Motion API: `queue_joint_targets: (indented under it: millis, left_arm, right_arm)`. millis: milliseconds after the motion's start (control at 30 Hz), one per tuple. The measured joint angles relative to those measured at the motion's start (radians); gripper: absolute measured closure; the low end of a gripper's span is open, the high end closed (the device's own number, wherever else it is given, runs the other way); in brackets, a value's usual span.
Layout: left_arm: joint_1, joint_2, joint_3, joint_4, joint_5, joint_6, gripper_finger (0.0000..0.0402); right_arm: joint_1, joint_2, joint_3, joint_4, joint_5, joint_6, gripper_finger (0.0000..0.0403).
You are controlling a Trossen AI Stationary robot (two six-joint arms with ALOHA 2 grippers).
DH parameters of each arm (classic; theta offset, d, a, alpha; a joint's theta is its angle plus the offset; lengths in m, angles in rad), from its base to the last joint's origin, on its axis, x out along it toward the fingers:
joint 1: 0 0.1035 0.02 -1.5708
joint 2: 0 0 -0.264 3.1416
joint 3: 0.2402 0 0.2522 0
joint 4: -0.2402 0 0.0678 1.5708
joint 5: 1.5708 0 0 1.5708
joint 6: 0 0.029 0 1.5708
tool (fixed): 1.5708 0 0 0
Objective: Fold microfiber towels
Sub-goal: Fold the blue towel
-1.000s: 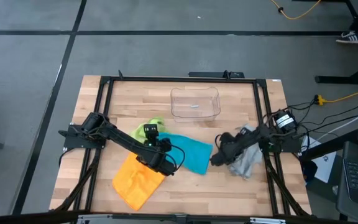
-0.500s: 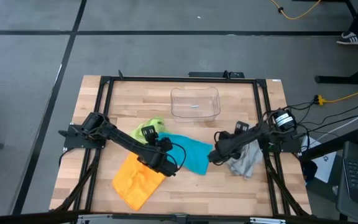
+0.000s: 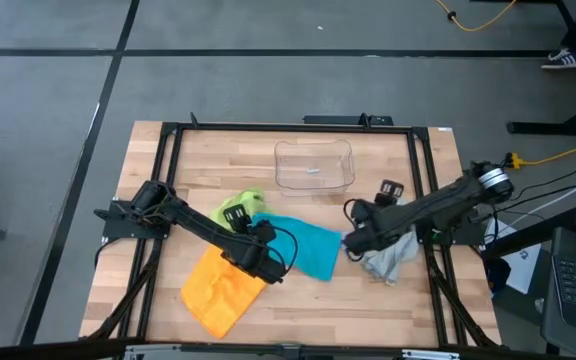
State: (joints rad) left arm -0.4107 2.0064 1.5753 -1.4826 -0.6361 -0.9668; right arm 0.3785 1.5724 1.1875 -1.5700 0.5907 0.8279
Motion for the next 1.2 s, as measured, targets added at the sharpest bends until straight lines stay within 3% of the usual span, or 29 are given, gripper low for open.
queue_joint_targets:
  millis: [200, 433, 633, 833, 967, 1200]
  left_arm:
    - [-0.006, 0.0, 0.0, 0.002, 0.042, -0.033, 0.0244]
    - [-0.071, 0.0, 0.0, 0.111, 0.353, -0.268, 0.0244]
    - [-0.147, 0.0, 0.0, 0.217, 0.377, -0.425, 0.0244]
    - [-0.158, 0.001, -0.016, 0.211, 0.39, -0.548, 0.0248]
    - [-0.143, 0.002, -0.074, 0.233, 0.399, -0.551, 0.0249]
    - [-0.078, 0.003, -0.203, 0.17, 0.523, -0.472, 0.0249]
  right_arm:
    - [0.042, -0.144, -0.093, 0.001, -0.005, 0.176, 0.0267]
    - [0.08, -0.222, -0.125, 0.01, -0.032, 0.219, 0.0267]
    - [0.085, -0.228, -0.125, 0.026, -0.034, 0.214, 0.0267]
    - [0.085, -0.228, -0.125, 0.026, -0.034, 0.209, 0.0267]
    - [0.085, -0.228, -0.125, 0.027, -0.034, 0.205, 0.0267]
    - [0.085, -0.228, -0.125, 0.041, -0.01, 0.16, 0.0267]
